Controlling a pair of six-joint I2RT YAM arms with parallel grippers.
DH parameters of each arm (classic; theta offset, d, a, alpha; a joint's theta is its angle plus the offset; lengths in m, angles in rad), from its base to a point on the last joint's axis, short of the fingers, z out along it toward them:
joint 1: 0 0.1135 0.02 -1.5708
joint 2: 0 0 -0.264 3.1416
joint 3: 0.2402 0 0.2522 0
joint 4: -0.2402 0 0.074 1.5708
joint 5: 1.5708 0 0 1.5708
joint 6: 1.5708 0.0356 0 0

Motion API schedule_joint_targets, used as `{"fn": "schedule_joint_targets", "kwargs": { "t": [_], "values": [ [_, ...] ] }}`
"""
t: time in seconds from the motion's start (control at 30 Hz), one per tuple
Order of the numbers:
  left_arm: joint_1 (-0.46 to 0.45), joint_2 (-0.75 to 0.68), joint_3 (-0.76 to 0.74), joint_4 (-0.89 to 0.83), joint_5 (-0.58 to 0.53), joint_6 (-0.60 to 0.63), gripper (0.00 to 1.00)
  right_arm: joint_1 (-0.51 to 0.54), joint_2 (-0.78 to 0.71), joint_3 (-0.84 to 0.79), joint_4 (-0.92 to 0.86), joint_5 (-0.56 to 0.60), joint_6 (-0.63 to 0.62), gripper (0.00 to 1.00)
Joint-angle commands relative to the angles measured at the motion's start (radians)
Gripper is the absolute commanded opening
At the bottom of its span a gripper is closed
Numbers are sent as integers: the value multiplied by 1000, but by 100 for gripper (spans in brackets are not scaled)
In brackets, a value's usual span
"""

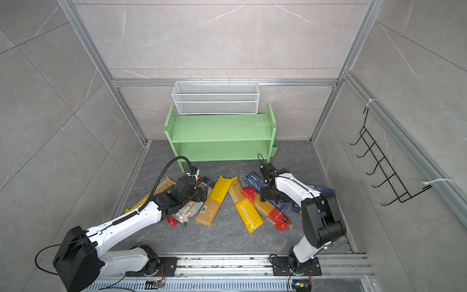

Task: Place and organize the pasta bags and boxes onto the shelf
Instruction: 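Lower the right gripper onto the long blue box and close on it, then lift the long blue box upright with the right gripper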

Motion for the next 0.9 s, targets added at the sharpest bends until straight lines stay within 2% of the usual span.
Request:
{"fn": "schedule_joint_targets", "kwargs": {
  "t": [0.0, 0.3, 0.5, 0.73, 0.87],
  "values": [
    [5, 11, 11, 6, 14, -10, 100, -5, 42, 34, 17, -7, -56, 99],
    [5, -5, 6, -8, 8, -13, 100, -35, 126, 108, 37, 23, -124, 99],
    [5, -13, 5, -18, 11, -19, 100, -66, 200, 144, 54, -66, -139, 99],
    [5, -31, -6, -29, 10, -22, 100, -65, 185, 95, 78, -170, -159, 98],
    [5, -37, -8, -36, 11, -23, 100, -65, 183, 99, 81, -117, -159, 99]
  ]
}}
